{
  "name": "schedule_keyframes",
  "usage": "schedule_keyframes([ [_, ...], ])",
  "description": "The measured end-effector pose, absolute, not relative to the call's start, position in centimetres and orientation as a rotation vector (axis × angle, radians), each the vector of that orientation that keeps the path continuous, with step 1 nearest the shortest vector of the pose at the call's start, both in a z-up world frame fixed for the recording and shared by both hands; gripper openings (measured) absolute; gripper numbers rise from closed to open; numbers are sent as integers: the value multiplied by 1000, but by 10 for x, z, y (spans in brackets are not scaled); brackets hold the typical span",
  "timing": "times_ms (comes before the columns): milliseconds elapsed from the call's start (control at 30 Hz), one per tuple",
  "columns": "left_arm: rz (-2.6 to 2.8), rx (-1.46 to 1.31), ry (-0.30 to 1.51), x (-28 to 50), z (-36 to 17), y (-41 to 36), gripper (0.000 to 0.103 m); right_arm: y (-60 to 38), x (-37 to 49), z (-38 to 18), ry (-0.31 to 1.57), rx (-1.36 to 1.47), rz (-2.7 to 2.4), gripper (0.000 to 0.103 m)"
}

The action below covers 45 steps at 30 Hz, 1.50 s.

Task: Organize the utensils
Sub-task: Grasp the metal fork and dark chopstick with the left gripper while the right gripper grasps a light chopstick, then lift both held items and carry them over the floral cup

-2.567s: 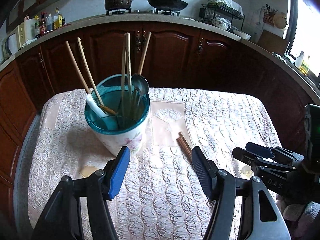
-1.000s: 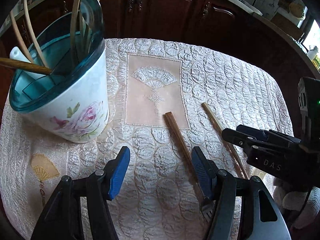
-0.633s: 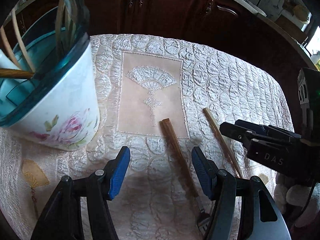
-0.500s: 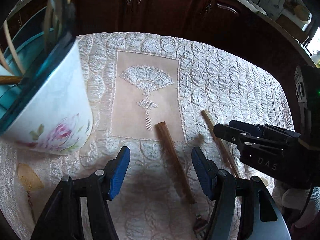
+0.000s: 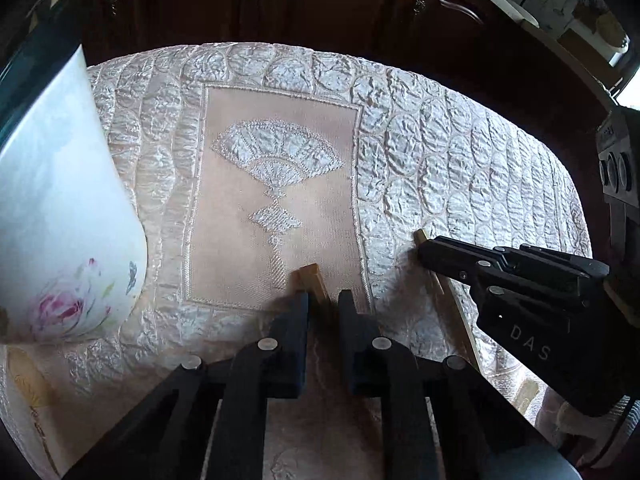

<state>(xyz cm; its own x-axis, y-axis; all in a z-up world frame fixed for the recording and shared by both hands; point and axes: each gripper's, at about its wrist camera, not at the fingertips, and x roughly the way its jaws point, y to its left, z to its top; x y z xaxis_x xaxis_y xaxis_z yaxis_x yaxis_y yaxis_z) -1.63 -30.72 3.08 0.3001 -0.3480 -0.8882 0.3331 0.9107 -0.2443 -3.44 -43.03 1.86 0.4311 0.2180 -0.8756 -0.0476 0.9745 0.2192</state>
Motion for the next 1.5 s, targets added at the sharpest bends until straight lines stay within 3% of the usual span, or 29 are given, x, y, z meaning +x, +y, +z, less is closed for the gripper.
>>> schedule_keyframes([
  [733,-590,-59,933,-99,159,-235,12,-437,-135,147,828,297,241,7],
  [1500,-537,-101,797,-132,226,-141,10,-386,-148,225,694,210,306,7],
])
